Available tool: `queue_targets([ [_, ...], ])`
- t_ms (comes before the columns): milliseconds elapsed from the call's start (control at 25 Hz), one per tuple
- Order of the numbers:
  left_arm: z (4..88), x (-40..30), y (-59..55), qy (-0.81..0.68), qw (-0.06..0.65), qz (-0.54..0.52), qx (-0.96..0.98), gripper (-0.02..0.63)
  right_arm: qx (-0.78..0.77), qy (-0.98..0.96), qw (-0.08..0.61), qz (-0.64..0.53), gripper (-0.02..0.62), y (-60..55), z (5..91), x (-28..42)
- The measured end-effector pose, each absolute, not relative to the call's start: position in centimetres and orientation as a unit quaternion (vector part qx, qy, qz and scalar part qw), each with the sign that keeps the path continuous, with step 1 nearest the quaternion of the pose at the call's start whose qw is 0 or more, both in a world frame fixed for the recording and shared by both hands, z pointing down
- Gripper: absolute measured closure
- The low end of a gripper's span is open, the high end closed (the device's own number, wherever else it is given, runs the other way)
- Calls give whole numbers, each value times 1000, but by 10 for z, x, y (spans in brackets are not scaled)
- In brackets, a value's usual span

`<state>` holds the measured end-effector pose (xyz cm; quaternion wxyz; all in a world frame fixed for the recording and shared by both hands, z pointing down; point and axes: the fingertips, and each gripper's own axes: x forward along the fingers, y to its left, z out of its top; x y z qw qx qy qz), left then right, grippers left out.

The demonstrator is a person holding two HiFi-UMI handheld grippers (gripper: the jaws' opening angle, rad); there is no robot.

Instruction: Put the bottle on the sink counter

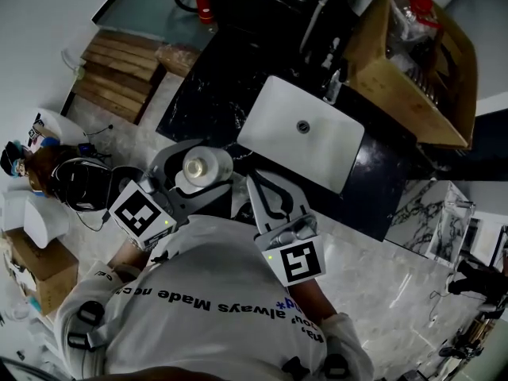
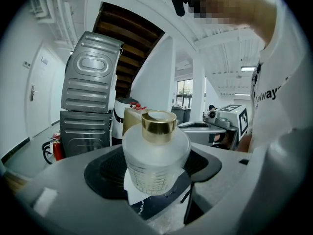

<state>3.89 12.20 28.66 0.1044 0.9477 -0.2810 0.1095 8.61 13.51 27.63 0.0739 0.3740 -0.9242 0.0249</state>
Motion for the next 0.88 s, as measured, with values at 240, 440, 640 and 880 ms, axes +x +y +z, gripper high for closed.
queue_targets([
  [240, 286, 12, 64, -281, 106, 107, 948, 268, 373, -925, 70, 17, 588, 75, 273, 56],
  [440, 286, -17, 13, -272, 104, 109, 950, 268, 388, -920, 58, 11, 588, 20, 265, 29],
  [640, 289, -42, -31, -264, 107, 108, 952, 268, 396, -916, 65, 15, 588, -22, 267, 4],
  [880, 297, -59, -71, -252, 115, 108, 955, 268, 408, -909, 74, 27, 588, -61, 277, -15],
])
